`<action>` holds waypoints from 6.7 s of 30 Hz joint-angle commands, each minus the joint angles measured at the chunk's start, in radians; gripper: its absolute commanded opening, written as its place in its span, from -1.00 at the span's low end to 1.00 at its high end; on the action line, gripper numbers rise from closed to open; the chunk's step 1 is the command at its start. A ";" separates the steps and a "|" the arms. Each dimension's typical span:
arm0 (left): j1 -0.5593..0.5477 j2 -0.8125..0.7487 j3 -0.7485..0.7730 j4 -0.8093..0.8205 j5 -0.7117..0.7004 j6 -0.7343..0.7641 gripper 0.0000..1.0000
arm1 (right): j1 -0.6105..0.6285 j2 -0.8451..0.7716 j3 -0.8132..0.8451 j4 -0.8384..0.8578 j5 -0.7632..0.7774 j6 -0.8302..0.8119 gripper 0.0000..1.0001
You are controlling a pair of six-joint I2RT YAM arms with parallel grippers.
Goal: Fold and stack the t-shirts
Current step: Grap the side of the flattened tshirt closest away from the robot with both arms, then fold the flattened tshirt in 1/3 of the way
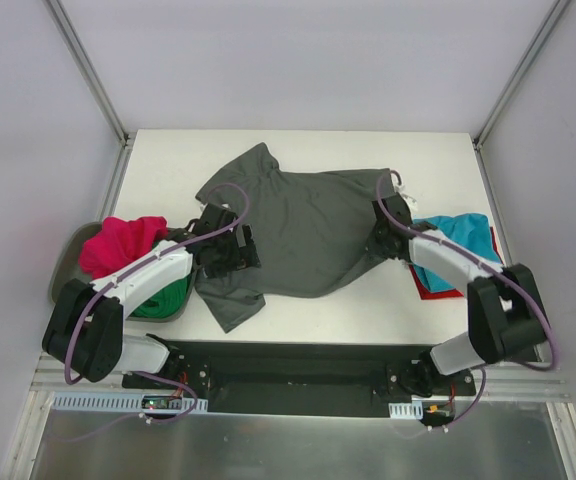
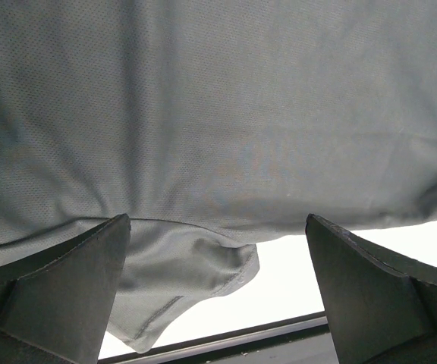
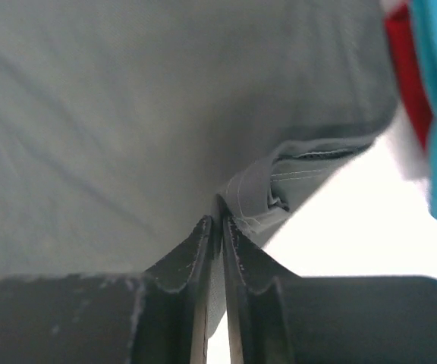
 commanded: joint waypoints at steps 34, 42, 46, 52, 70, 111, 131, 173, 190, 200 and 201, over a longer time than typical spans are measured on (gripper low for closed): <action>0.001 -0.027 -0.069 -0.009 -0.028 -0.020 0.98 | -0.023 0.160 0.138 -0.073 -0.040 -0.263 0.00; 0.001 0.010 -0.058 -0.009 -0.034 -0.023 0.98 | -0.025 0.232 0.178 -0.048 -0.109 -0.315 -0.24; 0.001 0.028 -0.055 -0.009 -0.043 -0.021 0.98 | -0.026 0.222 0.175 -0.045 -0.115 -0.303 -0.61; 0.001 0.053 -0.052 -0.009 -0.043 -0.032 0.98 | -0.025 0.141 0.140 -0.097 -0.072 -0.293 -0.91; -0.001 -0.030 -0.095 -0.045 0.060 -0.037 0.98 | -0.025 -0.159 -0.112 -0.311 0.012 -0.207 -0.99; -0.124 -0.139 -0.256 -0.295 0.032 -0.135 -0.55 | -0.049 -0.254 -0.213 -0.283 0.009 -0.230 -0.95; -0.128 -0.269 -0.049 -0.295 -0.144 -0.109 -1.00 | -0.051 -0.347 -0.156 -0.306 -0.050 -0.238 -0.95; 0.130 0.289 0.514 -0.033 -0.298 0.152 -1.00 | -0.220 0.117 0.373 -0.277 -0.064 -0.404 -0.96; 0.159 0.542 0.699 -0.032 -0.316 0.196 -0.76 | -0.253 0.344 0.557 -0.275 -0.026 -0.416 -0.75; 0.168 0.420 0.706 -0.062 -0.138 0.190 0.98 | -0.223 0.179 0.533 -0.337 -0.072 -0.450 0.92; 0.166 0.389 0.660 -0.061 -0.091 0.180 0.98 | -0.218 0.136 0.490 -0.311 -0.125 -0.448 0.92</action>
